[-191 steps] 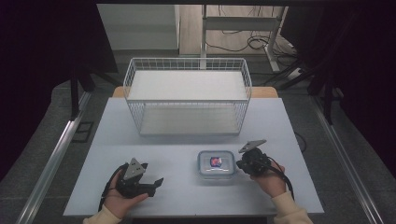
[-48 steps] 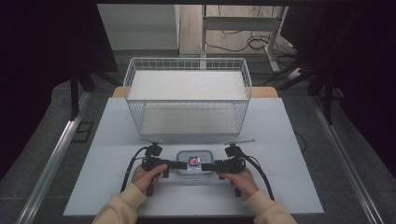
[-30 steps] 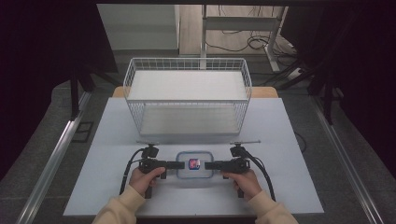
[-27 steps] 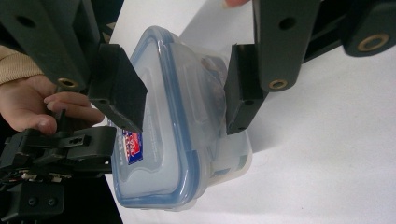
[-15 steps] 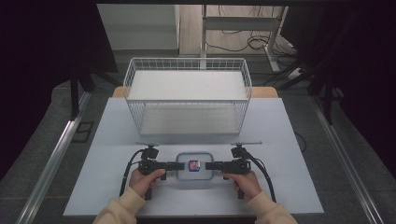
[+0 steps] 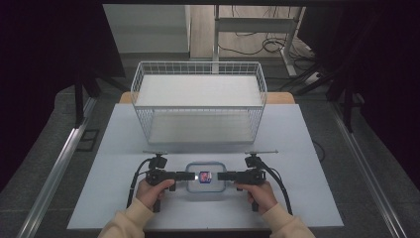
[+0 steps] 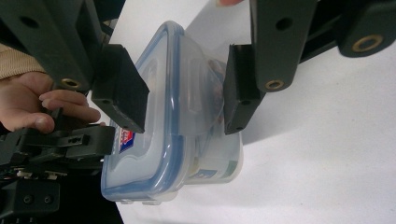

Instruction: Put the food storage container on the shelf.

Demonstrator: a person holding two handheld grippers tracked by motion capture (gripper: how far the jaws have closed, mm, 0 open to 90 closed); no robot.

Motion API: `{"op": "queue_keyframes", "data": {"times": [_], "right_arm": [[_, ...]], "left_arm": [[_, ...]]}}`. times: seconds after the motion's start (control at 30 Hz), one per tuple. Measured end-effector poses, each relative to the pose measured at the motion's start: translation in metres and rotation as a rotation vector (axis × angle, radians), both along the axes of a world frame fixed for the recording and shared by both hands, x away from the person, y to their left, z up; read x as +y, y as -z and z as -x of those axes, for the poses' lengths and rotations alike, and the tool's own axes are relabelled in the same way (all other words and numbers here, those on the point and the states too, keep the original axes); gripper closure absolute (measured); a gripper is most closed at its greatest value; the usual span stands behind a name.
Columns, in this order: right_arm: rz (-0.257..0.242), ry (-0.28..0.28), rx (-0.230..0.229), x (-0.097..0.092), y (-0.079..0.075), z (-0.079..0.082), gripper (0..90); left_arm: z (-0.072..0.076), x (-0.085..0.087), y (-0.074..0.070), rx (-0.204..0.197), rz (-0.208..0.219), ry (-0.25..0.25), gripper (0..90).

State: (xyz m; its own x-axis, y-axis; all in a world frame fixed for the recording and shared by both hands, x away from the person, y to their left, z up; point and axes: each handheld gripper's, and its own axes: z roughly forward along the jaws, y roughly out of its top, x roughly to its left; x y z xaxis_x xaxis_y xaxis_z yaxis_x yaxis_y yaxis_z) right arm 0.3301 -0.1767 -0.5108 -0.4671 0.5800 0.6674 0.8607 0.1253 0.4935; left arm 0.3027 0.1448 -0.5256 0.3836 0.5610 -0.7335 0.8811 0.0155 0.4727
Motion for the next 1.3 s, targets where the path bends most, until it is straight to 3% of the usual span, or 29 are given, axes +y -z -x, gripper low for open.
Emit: {"op": "queue_keyframes", "data": {"times": [0.7, 0.9, 1.17, 1.23, 1.3], "right_arm": [[0.000, -0.017, -0.102, 0.001, -0.026, -0.003, 50.7], [-0.009, -0.019, -0.145, 0.001, -0.044, -0.007, 50.7], [-0.014, -0.025, -0.210, 0.004, -0.080, -0.019, 50.7], [-0.013, -0.028, -0.248, 0.006, -0.095, -0.023, 50.7], [-0.013, -0.027, -0.256, 0.006, -0.098, -0.024, 50.7]], "left_arm": [[0.000, 0.000, -0.028, -0.082, 0.000, -0.018, 51.5], [-0.004, -0.001, -0.050, -0.126, -0.009, -0.021, 51.6], [-0.016, 0.002, -0.088, -0.199, -0.020, -0.026, 51.6], [-0.019, 0.004, -0.096, -0.217, -0.016, -0.029, 51.6], [-0.022, 0.004, -0.104, -0.232, -0.014, -0.031, 51.5]]}}
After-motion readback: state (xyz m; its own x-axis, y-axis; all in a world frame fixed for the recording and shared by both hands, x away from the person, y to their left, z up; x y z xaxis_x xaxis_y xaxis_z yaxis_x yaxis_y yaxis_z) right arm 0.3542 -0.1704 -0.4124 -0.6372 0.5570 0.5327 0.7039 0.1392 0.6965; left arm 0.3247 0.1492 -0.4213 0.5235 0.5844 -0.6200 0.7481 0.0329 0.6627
